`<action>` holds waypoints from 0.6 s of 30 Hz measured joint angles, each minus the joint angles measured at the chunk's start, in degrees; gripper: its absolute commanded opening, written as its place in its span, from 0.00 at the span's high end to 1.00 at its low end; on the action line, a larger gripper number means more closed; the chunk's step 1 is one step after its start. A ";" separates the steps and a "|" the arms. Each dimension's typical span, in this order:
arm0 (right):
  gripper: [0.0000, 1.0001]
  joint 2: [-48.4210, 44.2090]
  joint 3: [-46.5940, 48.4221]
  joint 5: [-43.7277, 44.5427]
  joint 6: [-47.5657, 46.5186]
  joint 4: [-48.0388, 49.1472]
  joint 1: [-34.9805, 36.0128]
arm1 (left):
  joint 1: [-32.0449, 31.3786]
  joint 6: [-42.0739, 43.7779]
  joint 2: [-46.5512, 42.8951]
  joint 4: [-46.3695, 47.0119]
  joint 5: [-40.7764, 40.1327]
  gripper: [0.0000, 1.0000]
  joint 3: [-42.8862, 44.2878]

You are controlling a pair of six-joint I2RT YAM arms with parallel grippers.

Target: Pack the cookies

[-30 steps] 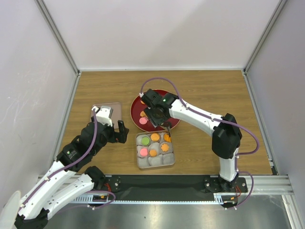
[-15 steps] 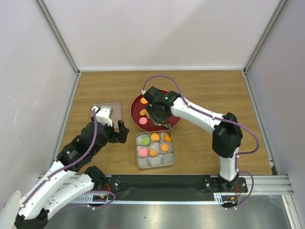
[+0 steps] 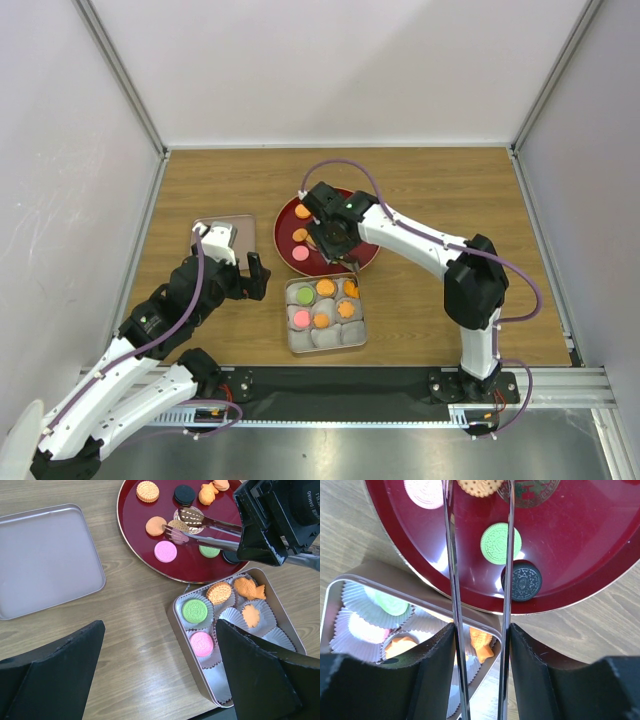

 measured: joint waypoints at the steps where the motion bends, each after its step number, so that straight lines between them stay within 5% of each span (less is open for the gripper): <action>1: 0.50 0.00 -0.26 -0.17 0.00 0.02 -0.20 | 0.00 0.00 -0.02 0.00 0.00 0.00 0.00; 18: 0.69 -1.29 -2.84 -0.59 0.42 0.20 -2.36 | 0.00 0.00 -0.04 0.00 0.00 0.00 0.00</action>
